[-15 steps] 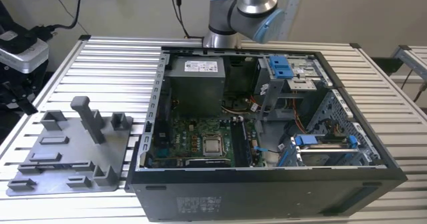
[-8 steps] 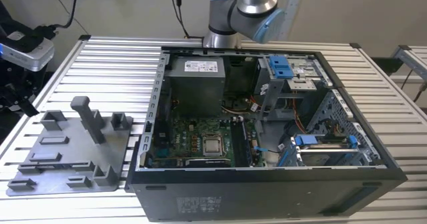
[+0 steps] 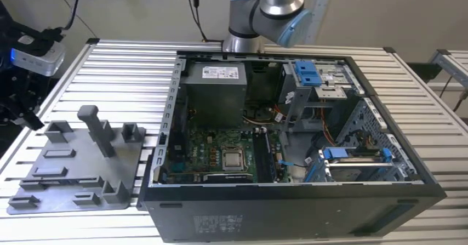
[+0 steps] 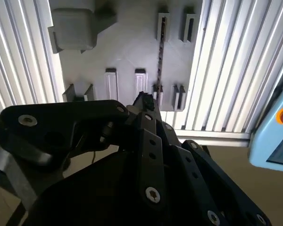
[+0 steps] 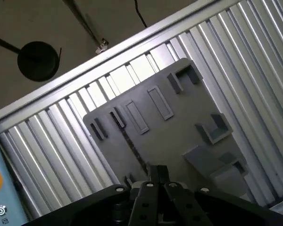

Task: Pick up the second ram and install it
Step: 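Pick up the second ram and move it above second insertion slot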

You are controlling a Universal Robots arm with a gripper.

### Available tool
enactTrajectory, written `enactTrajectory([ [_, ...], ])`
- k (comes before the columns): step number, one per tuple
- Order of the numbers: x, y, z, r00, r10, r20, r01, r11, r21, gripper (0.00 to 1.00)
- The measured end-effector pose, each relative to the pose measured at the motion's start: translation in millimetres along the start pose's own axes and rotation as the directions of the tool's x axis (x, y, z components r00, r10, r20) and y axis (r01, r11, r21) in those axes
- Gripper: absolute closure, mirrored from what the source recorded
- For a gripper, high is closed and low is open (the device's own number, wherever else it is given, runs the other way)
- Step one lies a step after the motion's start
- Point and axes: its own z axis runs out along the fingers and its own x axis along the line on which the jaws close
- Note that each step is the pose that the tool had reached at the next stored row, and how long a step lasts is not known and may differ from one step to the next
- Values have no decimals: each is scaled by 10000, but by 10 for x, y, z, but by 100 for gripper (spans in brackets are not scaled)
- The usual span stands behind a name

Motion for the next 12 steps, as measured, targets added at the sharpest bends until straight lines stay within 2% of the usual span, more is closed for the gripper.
enactTrajectory([
  [2,0,-1,16,9994,-359,-15,359,9994,-9,89],
  [5,1,-2,34,9959,-909,-44,909,9959,-22,89],
  [9,1,-3,53,9877,-1562,-93,1562,9877,-32,89],
  [12,2,-3,68,9808,-1946,-125,1946,9809,12,89],
])
